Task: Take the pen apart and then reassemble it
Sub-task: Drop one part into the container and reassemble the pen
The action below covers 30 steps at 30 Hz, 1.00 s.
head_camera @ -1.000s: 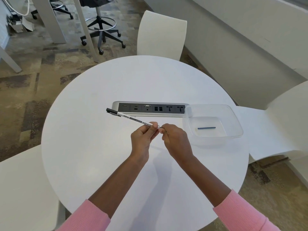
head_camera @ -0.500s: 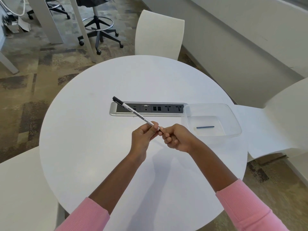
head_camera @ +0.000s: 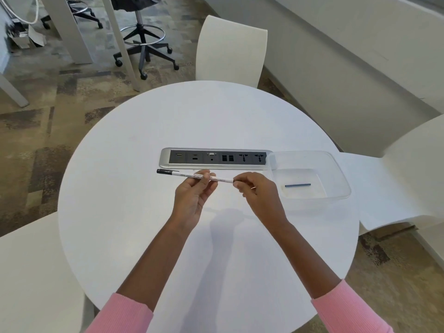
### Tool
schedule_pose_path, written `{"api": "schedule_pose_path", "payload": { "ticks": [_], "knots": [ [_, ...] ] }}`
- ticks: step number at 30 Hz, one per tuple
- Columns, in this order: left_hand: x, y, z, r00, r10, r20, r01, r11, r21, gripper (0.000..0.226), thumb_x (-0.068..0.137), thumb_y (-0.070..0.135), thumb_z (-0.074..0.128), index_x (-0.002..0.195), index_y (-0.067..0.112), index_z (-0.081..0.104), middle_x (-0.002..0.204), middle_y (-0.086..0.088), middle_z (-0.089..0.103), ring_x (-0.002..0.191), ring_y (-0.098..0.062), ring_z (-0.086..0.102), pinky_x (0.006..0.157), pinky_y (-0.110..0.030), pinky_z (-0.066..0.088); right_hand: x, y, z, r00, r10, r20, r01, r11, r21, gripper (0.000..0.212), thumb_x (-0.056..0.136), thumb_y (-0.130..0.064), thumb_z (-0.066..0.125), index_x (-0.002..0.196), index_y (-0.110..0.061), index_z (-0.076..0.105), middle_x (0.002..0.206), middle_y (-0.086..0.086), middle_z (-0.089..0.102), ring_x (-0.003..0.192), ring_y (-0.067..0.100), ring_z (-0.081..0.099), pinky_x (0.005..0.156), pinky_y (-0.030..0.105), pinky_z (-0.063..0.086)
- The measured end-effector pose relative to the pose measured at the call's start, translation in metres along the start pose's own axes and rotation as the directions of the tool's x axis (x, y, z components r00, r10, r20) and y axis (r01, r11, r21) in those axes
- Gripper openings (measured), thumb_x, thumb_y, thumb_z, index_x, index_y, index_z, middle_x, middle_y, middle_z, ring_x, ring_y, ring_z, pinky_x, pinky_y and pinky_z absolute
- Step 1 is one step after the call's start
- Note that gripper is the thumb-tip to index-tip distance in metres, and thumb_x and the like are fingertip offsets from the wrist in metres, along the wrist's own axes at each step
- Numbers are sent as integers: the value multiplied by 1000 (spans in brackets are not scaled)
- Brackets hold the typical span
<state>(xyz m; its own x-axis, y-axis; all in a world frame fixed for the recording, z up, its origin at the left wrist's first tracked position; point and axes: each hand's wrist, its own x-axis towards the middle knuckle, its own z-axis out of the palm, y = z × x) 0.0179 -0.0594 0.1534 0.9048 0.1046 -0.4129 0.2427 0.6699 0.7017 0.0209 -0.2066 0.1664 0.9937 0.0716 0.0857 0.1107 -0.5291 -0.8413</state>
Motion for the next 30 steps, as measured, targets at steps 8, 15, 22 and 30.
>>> {"api": "schedule_pose_path", "payload": {
  "ticks": [8, 15, 22, 30],
  "knots": [
    [-4, 0, 6, 999, -37, -28, 34, 995, -93, 11, 90, 2, 50, 83, 1, 58, 64, -1, 73, 62, -9, 70, 61, -17, 57, 2, 7, 7, 902, -413, -126, 333, 852, -403, 23, 84, -16, 49, 79, -1, 65, 65, 13, 61, 58, 25, 56, 61, 26, 40],
    [-5, -1, 10, 999, -35, -26, 31, 989, -144, 13, 91, 1, 48, 80, 2, 55, 64, -1, 73, 63, -9, 70, 62, -16, 57, 11, -2, 7, 895, -429, -118, 343, 834, -433, 29, 82, -15, 44, 67, 1, 64, 56, 15, 57, 48, 29, 53, 56, 28, 34],
    [-7, -3, 10, 1000, 9, -13, -10, 998, -63, 15, 90, -2, 49, 78, 6, 54, 64, 0, 73, 66, -8, 70, 64, -16, 57, 9, -9, -2, 994, -109, 6, 106, 961, -256, 18, 85, -5, 54, 77, 4, 67, 70, 21, 62, 69, 34, 55, 64, 39, 43],
    [-8, -5, 9, 995, 53, 80, -57, 997, 47, 17, 91, -2, 48, 77, 7, 53, 66, 0, 72, 69, -9, 70, 64, -15, 55, 10, -14, -15, 948, 249, 196, -266, 962, 65, 31, 85, -5, 54, 54, -9, 61, 44, -2, 50, 35, 4, 44, 44, 14, 39]
  ]
}}
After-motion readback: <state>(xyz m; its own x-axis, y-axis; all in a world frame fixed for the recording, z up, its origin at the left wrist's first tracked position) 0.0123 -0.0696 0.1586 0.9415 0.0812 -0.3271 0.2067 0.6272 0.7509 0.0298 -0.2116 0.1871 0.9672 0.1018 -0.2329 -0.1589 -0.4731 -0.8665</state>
